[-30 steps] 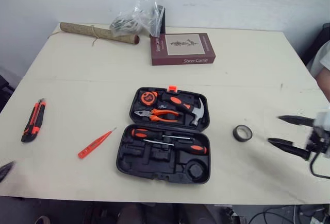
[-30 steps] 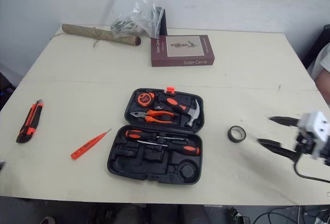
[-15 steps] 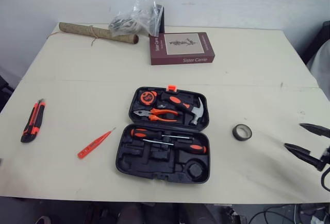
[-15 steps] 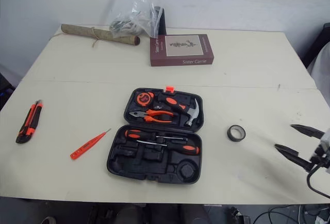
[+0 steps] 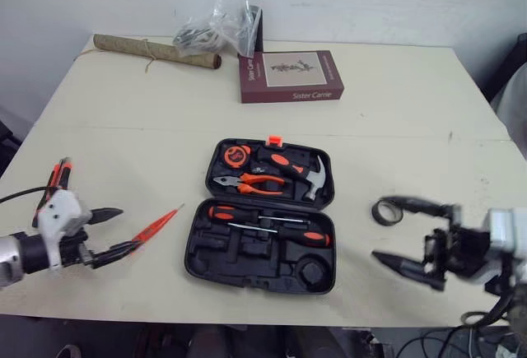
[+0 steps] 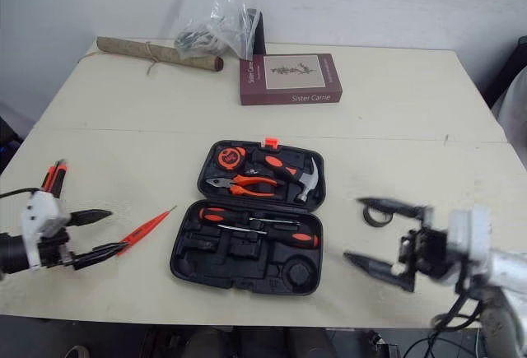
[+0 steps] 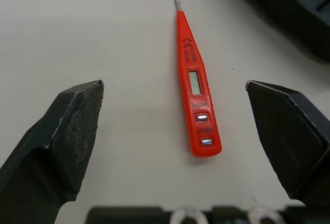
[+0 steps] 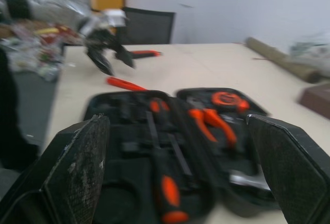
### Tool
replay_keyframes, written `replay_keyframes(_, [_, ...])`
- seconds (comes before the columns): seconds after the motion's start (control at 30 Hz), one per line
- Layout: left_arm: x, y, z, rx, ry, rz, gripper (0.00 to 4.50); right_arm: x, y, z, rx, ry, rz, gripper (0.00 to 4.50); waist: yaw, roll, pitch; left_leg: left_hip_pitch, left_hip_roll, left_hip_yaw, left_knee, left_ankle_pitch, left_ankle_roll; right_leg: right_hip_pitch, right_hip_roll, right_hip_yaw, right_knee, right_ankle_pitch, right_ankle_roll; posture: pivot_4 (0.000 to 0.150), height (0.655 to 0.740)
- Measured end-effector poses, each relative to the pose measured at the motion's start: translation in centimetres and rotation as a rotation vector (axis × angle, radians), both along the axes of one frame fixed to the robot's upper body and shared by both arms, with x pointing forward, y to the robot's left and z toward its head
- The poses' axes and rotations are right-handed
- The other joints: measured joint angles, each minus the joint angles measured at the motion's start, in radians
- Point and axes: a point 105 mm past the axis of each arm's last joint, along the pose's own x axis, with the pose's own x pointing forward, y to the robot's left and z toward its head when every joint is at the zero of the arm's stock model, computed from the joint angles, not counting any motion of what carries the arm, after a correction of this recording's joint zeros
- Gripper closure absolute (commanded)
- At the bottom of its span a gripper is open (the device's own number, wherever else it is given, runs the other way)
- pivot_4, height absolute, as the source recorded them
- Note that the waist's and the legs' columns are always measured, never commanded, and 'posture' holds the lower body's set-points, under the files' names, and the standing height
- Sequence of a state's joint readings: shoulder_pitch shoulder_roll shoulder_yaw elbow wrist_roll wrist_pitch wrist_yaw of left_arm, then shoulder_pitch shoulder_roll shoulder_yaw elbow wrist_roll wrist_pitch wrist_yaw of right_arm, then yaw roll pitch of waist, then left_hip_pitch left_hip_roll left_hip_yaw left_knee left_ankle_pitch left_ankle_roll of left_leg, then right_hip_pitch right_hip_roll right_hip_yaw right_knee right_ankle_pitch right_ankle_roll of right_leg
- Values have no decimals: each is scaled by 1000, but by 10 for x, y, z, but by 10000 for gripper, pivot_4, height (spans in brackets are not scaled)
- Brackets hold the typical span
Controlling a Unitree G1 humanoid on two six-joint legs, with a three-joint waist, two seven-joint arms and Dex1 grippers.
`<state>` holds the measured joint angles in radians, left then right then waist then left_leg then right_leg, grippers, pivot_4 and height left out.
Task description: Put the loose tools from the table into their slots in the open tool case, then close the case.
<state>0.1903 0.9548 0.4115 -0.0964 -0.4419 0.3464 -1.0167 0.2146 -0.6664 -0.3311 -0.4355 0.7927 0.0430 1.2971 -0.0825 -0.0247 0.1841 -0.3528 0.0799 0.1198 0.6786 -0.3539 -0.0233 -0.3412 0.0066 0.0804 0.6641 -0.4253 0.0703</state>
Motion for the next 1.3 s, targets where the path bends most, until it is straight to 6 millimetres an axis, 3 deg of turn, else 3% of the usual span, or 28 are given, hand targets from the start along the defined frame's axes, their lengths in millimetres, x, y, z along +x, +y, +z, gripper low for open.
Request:
replay_keyframes(0.13, [5, -5, -13, 6, 37, 1, 0, -8, 15, -3, 38, -23, 60, 418, 0, 0, 0, 0, 0, 0, 2, 0, 0, 0, 0, 0, 2, 0, 0, 1500, 7400])
replay_keyframes(0.33, [12, -8, -16, 5, 9, 19, 0, -6, 22, -4, 25, -58, 84, 418, 7, 0, 0, 1, 0, -1, 3, 0, 0, 0, -1, 0, 4, 0, 0, 1500, 7400])
replay_keyframes(0.63, [5, -10, -21, 0, 52, 27, 39688, 6, 14, -7, 9, -66, 57, 0, 6, 1, -1, 2, 0, 0, 3, 0, 0, 0, -1, 0, 5, 0, 0, 1500, 7400])
replay_keyframes(0.67, [5, -11, -21, -1, 50, 26, 41905, 6, 14, -7, 6, -68, 58, 0, 6, 2, -1, 2, 0, 0, 3, 0, 0, 0, -1, 0, 5, 0, 0, 1500, 7400])
replay_keyframes(0.9, [9, -13, -12, -19, -36, -27, 41873, 8, 13, -7, -3, -68, 38, 0, 10, 1, -1, 1, 0, 0, 4, 0, 0, 0, -1, -1, 5, 0, 0, 1500, 7400])
replay_keyframes(1.03, [20, -22, 37, -13, -219, -173, 41873, 9, 8, -6, -21, -77, 6, 0, 25, 0, -1, 1, 0, 0, 5, 0, 0, 0, -1, -1, 5, 0, 0, 1500, 7400])
replay_keyframes(1.1, [25, -40, 63, 28, -285, -298, 41873, 10, 2, -4, -46, -84, -9, 0, 32, 0, -1, 1, 0, 0, 5, 0, 0, 0, -1, -1, 5, 0, 0, 1500, 7400])
replay_keyframes(1.17, [25, -71, 78, 83, -302, -467, 41873, 11, -3, -7, -77, -75, -13, 0, 38, 0, -1, 1, -1, 0, 5, 0, 0, 1, -1, 0, 4, 0, 0, 1500, 7400])
replay_keyframes(1.3, [19, -115, 67, 170, -210, -712, 41873, 16, -10, -12, -88, -59, -38, 0, 29, 1, 0, 1, 0, 2, 5, 0, 0, -1, 1, 2, 6, 0, 0, 1500, 7400])
